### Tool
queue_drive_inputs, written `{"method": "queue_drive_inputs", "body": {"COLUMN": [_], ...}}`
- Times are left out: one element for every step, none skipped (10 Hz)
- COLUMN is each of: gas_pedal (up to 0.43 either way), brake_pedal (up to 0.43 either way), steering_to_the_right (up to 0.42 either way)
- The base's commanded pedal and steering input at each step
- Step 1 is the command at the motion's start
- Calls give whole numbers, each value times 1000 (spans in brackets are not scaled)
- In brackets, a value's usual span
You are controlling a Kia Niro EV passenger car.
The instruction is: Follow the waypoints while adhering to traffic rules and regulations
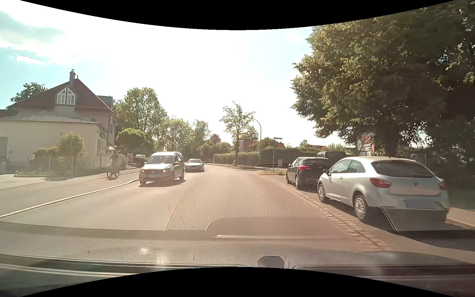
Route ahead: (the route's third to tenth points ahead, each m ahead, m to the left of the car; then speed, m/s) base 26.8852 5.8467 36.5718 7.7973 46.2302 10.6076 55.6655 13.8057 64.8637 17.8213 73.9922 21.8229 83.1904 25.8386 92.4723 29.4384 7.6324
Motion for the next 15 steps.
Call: {"method": "queue_drive_inputs", "body": {"gas_pedal": [0, 0, 0, 0, 0, 0, 0, 0, 0, 0, 0, 0, 0, 0, 0], "brake_pedal": [6, 6, 6, 6, 6, 12, 18, 18, 18, 6, 6, 6, 6, 6, 6], "steering_to_the_right": [-18, -18, -18, -18, -19, -19, -19, -19, -19, -20, -22, -24, -25, -25, -25]}}
